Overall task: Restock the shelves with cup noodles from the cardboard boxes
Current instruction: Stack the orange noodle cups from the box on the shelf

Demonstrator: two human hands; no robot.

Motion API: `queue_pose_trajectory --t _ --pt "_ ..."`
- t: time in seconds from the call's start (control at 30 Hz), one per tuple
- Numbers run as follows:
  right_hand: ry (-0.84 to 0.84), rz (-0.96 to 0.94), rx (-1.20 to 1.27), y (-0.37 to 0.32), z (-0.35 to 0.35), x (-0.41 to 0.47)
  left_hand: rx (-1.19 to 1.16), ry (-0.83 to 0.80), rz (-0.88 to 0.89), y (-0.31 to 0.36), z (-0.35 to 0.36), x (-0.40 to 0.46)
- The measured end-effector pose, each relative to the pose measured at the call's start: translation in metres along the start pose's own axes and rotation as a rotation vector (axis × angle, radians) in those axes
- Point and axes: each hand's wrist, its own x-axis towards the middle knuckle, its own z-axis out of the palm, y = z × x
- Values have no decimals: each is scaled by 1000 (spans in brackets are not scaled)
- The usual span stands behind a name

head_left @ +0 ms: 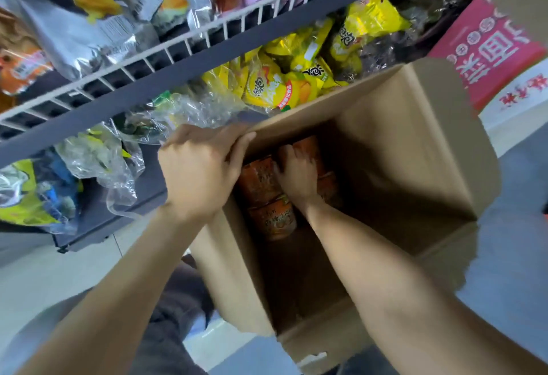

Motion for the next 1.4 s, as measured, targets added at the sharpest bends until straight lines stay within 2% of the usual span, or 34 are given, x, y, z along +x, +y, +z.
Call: queue_pose_trajectory --t 0.1,0.2,0.27,0.33,0.47,0.63,0.83,0.97,1.17,1.23,1.27,1.33,1.4 --pt "-67 83 -57 -5 35 -10 -38 15 -31 10 3 -3" --pt "-171 268 7 -9 73 -18 -33 37 2 11 6 -5" --pt "-159 355 30 -11 93 -18 -58 64 14 12 3 -12" --pt "-124 366 -31 -9 103 -15 -111 90 29 14 1 -21" --pt "-253 298 -59 -2 95 2 -125 79 42 10 1 -22" --pt "-293 252 -38 -5 40 -1 -58 -9 30 3 10 -13" --pt "-328 225 144 -11 -78 -13 -85 -109 -61 -10 19 14" --pt "-203 192 308 -11 -142 -38 -121 -174 -72 -26 24 19" --pt "71 25 881 -33 -213 -51 -78 -478 -271 -42 29 43" --pt "154 -69 1034 -48 -231 -44 -128 -437 -247 -34 18 57" --pt "200 -114 1087 -58 -241 -40 -140 -365 -213 -28 9 67" --pt "299 -208 1112 -78 -263 -30 -173 -113 -106 -15 -20 97" --pt "420 -287 1073 -97 -288 -19 -201 202 74 -5 -60 133"
